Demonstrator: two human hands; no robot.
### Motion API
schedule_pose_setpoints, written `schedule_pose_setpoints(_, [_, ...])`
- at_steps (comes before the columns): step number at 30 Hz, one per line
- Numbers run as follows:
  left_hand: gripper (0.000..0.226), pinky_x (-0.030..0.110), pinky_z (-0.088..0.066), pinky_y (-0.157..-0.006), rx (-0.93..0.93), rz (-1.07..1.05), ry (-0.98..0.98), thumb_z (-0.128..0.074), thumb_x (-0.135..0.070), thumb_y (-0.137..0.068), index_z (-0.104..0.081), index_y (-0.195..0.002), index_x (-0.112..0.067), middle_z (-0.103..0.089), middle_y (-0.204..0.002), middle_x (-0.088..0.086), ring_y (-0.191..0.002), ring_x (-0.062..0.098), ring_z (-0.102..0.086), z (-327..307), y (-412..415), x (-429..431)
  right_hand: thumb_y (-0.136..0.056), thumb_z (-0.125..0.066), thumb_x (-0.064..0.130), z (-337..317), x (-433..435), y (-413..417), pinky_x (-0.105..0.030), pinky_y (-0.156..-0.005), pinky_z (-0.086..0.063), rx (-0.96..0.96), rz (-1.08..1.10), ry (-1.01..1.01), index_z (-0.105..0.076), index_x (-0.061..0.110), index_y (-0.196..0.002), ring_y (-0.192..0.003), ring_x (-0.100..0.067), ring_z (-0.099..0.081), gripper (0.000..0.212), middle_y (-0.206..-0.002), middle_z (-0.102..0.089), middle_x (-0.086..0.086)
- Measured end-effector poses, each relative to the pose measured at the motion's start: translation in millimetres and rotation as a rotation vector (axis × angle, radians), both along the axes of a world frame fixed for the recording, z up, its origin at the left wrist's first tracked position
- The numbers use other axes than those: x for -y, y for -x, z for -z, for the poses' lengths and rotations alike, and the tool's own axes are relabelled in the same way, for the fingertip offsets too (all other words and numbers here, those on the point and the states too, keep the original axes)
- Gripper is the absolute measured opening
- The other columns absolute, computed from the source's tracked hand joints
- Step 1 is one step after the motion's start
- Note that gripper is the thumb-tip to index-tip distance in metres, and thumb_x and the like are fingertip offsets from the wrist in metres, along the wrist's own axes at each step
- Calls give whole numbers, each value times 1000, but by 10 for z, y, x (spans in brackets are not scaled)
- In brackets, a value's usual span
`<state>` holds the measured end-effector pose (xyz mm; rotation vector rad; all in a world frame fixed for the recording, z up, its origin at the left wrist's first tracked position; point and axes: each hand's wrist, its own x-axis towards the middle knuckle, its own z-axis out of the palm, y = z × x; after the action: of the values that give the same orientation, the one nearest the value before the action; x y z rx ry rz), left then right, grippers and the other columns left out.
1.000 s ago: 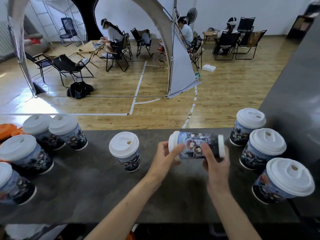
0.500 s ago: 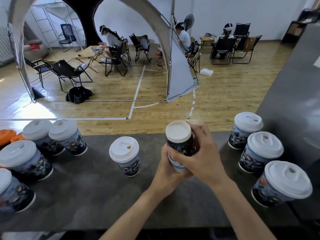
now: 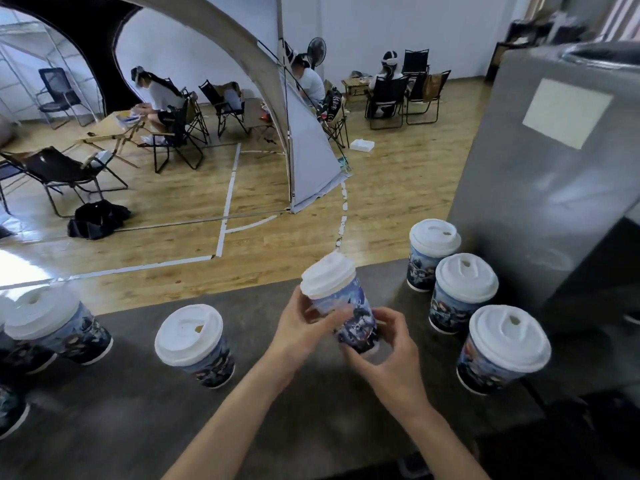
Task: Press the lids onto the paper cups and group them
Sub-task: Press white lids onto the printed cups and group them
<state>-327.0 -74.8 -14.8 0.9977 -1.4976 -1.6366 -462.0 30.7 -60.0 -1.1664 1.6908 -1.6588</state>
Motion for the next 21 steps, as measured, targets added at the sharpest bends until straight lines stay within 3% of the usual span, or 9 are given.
schedule_pose_setpoints(3, [83,11,-54,-77,92,5,151,-97,-33,-60,-55,-132,-32,-71,-118,-18,-101,-9,-67,67,295,58,-77,-91,10,180,-14,81,-18,-95,-53,-18,79,-52,-56,34,-125,-113,4,-64,64,-120,-68,17])
schedule_pose_setpoints(5, [87,6,-52,-78,126,-17,247,-98,-30,-65,-49,-137,-33,-63,-121,-25,-105,-16,-61,125,515,122,-85,-85,13,284,-57,91,-17,-99,-50,-33,138,-97,-55,31,-131,-117,5,-60,58,-128,-63,16])
schedule_pose_setpoints(9, [86,-2,-43,-83,169,41,372,-94,-27,-72,-40,-138,-37,-52,-122,-35,-108,-31,-49,272,947,288,-99,-69,14,401,-121,133,-26,-96,-53,19,272,-89,-61,28,-120,-109,1,-64,27,-116,-69,10])
schedule_pose_setpoints(11, [85,7,-46,-96,183,64,400,-93,-27,-75,-39,-141,-34,-54,-128,-28,-116,-22,-50,336,1098,345,-104,-58,13,388,-114,149,-30,-90,-55,51,294,-79,-63,24,-113,-100,-3,-68,15,-109,-72,7])
schedule_pose_setpoints(14, [84,37,-48,-111,155,56,401,-90,-26,-79,-38,-145,-29,-53,-142,-11,-131,1,-51,415,1267,407,-107,-52,13,398,-94,176,-26,-82,-54,39,294,-97,-63,24,-107,-92,-6,-69,15,-100,-72,10])
schedule_pose_setpoints(18, [83,34,-45,-113,177,2,477,-88,-30,-80,-36,-145,-29,-51,-145,-7,-131,3,-49,442,1355,444,-107,-53,15,424,-72,186,-16,-77,-49,-2,277,-107,-64,23,-103,-88,-8,-69,14,-92,-70,17])
schedule_pose_setpoints(21, [83,40,-46,-113,174,-8,471,-89,-28,-80,-37,-145,-24,-51,-146,-3,-134,10,-51,462,1378,445,-106,-54,11,444,-55,183,-16,-74,-49,-14,281,-104,-64,21,-99,-84,-8,-69,16,-90,-71,16])
